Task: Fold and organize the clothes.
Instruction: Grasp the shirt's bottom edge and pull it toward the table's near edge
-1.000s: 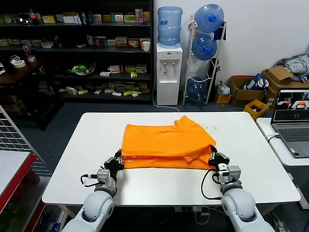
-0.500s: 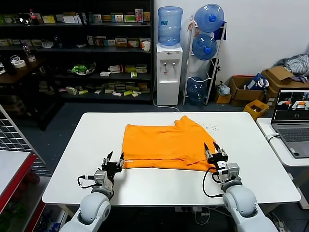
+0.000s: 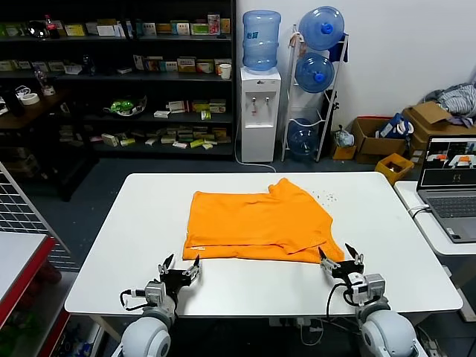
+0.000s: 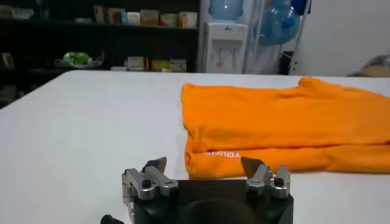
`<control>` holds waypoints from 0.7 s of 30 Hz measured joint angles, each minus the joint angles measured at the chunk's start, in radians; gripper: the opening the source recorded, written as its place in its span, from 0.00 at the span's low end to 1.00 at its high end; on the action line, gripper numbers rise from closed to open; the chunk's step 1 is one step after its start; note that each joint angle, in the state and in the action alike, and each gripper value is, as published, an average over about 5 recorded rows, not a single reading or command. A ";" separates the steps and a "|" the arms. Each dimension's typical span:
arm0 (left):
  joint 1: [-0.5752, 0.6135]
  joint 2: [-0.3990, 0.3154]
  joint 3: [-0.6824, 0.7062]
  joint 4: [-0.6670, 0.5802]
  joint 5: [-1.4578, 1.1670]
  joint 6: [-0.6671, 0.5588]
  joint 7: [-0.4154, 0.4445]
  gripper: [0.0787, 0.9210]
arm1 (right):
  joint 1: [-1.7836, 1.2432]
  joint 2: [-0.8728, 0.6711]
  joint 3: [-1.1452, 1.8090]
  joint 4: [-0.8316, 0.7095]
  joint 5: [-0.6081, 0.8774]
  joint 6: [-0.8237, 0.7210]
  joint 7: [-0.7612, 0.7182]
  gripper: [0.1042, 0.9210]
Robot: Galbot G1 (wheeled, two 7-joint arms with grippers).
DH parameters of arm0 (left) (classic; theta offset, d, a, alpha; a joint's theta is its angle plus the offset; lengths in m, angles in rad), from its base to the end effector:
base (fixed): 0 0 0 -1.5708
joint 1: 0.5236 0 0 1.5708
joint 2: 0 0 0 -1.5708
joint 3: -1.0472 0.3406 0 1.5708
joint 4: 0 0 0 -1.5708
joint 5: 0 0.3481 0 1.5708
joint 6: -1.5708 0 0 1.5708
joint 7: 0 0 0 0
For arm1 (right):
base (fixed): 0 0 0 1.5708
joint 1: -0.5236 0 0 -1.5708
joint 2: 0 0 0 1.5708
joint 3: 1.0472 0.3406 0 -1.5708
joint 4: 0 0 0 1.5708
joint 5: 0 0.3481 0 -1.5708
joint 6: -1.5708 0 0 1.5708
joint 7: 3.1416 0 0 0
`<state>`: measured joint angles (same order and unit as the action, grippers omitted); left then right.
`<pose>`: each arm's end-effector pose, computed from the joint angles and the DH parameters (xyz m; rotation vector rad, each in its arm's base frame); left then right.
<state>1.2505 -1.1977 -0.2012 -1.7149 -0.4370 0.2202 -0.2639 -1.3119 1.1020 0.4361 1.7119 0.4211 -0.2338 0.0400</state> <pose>0.2573 0.0043 -0.3700 -0.1319 -2.7186 0.0396 0.2597 -0.1049 -0.3541 0.1409 -2.7305 0.0660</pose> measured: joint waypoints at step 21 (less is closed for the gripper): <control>-0.057 0.048 0.030 0.016 -0.117 0.088 -0.019 0.87 | 0.006 -0.015 -0.008 -0.002 0.087 -0.103 0.034 0.77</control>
<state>1.1937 -1.1499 -0.1709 -1.6991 -0.5544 0.3084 -0.2828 -1.3063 1.0868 0.4285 1.7099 0.5076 -0.3369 0.0740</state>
